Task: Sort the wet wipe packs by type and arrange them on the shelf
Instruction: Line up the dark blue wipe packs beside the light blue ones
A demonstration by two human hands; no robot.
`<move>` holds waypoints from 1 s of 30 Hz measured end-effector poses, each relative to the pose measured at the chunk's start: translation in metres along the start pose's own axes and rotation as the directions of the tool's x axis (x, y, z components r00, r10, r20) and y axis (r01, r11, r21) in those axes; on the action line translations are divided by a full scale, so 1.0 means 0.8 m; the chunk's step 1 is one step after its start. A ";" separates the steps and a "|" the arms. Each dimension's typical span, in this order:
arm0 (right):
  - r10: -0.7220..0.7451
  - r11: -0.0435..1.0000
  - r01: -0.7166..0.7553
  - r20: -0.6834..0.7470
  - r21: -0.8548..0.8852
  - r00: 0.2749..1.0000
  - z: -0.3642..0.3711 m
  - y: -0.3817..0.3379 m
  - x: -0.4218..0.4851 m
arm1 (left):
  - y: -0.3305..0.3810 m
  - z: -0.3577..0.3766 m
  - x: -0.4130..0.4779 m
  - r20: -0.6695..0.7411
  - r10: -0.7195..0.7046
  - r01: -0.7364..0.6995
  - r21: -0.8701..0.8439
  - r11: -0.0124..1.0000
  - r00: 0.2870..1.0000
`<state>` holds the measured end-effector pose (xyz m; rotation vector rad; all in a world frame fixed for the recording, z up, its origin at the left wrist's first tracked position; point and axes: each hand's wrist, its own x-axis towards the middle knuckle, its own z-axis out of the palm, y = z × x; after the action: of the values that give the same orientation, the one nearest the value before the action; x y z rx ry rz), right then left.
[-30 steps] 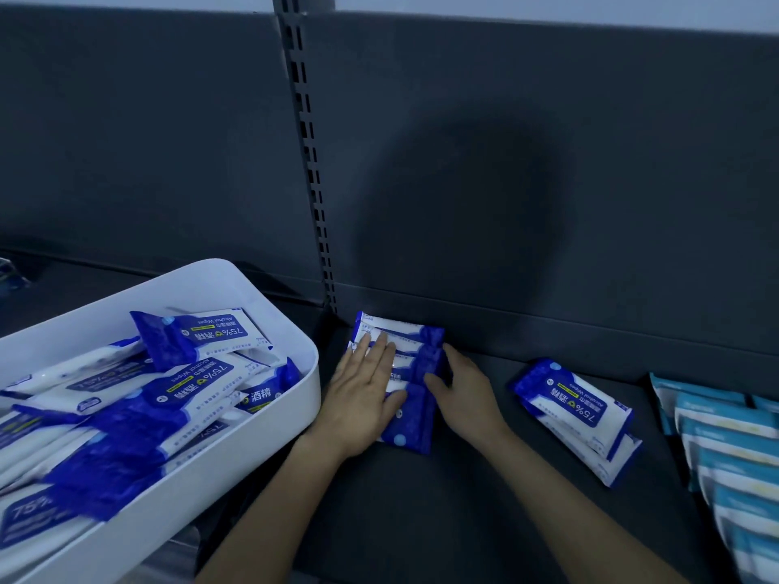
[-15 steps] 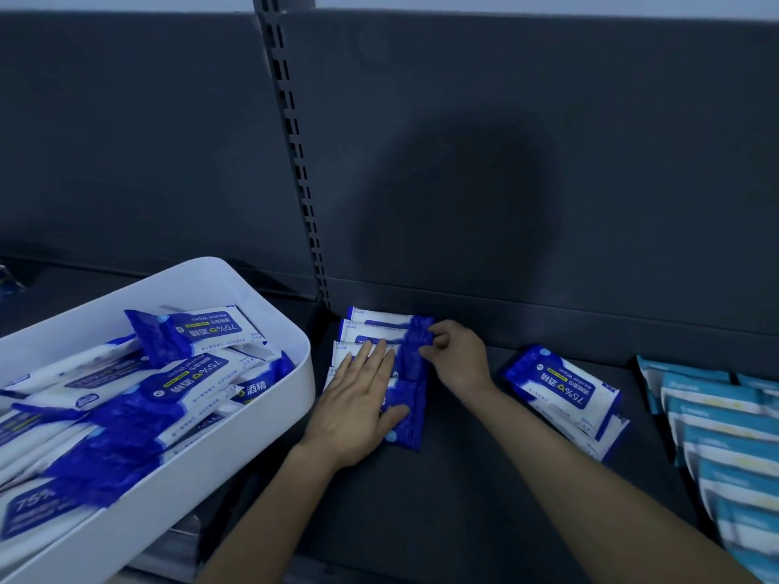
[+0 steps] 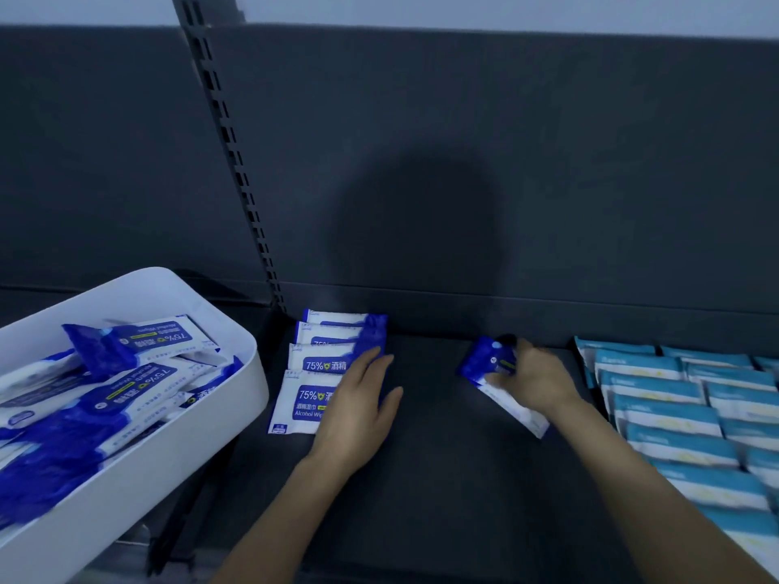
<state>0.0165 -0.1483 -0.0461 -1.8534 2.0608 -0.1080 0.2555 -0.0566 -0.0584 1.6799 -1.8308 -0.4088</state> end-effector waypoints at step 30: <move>-0.066 -0.231 -0.332 0.326 0.914 0.943 0.039 -0.052 -0.120 | 0.062 0.017 -0.033 0.285 -0.366 0.382 -0.897 0.225 0.886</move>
<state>0.0727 -0.0549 -0.0421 -0.4005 1.0218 -1.0755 0.2080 -0.0260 -0.0447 1.1410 -0.7138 -1.4036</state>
